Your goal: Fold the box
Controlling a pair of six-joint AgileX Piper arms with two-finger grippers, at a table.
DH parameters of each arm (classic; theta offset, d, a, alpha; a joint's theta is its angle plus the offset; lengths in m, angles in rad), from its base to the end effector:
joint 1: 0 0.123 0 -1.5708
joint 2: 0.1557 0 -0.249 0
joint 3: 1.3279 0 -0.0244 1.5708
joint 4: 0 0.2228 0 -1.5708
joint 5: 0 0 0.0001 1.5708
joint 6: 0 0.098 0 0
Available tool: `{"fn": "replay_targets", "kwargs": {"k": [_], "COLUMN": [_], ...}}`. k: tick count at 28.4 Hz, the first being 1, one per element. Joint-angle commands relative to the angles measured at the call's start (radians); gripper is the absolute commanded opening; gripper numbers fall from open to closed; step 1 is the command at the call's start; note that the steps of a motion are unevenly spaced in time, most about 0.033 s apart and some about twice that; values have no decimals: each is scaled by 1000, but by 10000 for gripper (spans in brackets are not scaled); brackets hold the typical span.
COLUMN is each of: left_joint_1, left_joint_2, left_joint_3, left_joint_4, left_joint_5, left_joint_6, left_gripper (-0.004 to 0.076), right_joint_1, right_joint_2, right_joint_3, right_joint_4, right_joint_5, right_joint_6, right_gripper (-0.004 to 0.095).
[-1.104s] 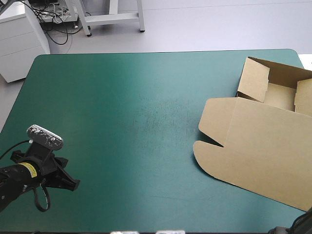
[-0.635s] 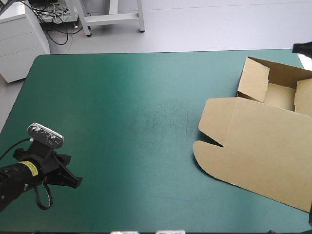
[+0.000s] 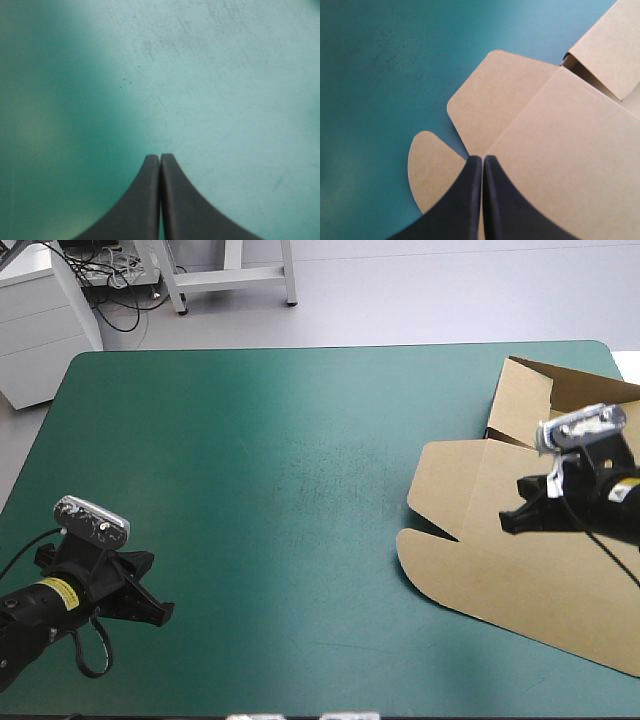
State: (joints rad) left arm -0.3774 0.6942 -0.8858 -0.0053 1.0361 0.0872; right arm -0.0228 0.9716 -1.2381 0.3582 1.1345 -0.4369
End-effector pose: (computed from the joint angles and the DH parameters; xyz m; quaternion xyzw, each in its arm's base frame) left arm 0.1061 -0.0425 0.3274 0.2111 0.8938 -0.0598 0.3911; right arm 0.1620 0.0275 0.3842 -0.1795 0.8903 0.0870 0.4092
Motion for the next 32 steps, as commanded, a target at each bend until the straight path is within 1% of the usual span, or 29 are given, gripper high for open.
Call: {"fn": "replay_targets", "kwargs": {"k": [1, 6, 11, 18, 24, 32], "left_joint_1": [-4, -4, -4, -4, -4, -4], "left_joint_2": [-53, -105, -121, -121, -121, -121], "left_joint_3": [47, 143, 198, 250, 303, 347], "left_joint_4": [-24, -29, -63, -134, -126, -134], "left_joint_5": [-91, -98, -96, -39, -11, -4], "left_joint_6": [-8, -8, -8, -8, -8, -8], "left_gripper": [-32, -32, -32, -32, -32, -32], "right_joint_1": [2, 2, 2, 2, 2, 2], "right_joint_2": [-151, -309, -405, -489, -518, -518], "right_joint_3": [144, 328, 481, 646, 721, 724], "right_joint_4": [18, 21, 19, 23, 23, 23], "right_joint_5": [-101, -126, -128, -121, -115, -91], "right_joint_6": [-47, -47, -47, -42, -40, -39], "right_gripper": [-8, -8, -8, -8, -8, -8]}}
